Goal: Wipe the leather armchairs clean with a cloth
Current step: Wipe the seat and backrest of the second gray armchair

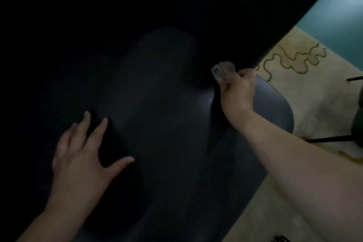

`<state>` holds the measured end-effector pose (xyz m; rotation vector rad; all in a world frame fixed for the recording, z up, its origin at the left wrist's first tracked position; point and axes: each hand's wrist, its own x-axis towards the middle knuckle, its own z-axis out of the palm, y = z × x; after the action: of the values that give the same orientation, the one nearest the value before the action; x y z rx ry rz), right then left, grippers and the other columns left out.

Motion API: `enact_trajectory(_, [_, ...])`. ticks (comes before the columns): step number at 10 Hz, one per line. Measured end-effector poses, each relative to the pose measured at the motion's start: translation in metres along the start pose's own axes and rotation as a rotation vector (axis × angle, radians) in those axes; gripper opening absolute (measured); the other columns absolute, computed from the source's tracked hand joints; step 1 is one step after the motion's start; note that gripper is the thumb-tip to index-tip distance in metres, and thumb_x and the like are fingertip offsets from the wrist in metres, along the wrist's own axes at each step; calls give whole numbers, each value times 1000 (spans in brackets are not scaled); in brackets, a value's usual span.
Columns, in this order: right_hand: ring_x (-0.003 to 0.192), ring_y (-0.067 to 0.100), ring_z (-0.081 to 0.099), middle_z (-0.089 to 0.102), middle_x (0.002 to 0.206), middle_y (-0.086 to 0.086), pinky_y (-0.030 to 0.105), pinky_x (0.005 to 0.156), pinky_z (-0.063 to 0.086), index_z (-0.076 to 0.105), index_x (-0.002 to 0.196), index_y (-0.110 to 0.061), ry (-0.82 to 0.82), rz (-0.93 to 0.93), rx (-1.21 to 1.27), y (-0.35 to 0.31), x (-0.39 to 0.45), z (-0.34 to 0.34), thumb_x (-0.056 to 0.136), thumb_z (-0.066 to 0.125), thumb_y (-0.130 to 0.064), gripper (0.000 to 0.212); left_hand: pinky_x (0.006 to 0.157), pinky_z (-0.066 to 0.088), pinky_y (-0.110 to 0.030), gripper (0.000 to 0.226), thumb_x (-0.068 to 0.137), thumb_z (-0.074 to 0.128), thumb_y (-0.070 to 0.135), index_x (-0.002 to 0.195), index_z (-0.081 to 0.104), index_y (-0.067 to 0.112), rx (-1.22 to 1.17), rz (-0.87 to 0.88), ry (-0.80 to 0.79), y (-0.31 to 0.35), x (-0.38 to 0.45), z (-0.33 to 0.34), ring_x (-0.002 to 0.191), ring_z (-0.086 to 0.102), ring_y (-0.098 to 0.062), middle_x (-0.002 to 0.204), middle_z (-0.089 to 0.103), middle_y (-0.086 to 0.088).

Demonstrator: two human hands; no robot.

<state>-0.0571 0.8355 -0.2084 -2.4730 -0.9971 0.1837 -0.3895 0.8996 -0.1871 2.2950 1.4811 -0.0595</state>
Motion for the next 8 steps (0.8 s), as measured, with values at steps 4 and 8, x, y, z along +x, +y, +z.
enact_trajectory(4, [92, 15, 39, 46, 107, 1, 26, 74, 22, 45, 110, -18, 136, 305, -127, -39, 66, 41, 88, 57, -45, 37, 100, 37, -56, 100, 54, 53, 85, 138, 44, 30, -6, -64, 134, -30, 13, 2, 131, 33, -32, 153, 29, 0])
enact_trajectory(8, [106, 18, 48, 47, 120, 7, 30, 96, 36, 32, 81, -52, 33, -191, -160, -99, 88, 75, 93, 49, -23, 36, 102, 37, -51, 100, 52, 43, 82, 138, 47, 31, -71, -92, 120, -24, 14, -2, 134, 33, -28, 152, 32, 3])
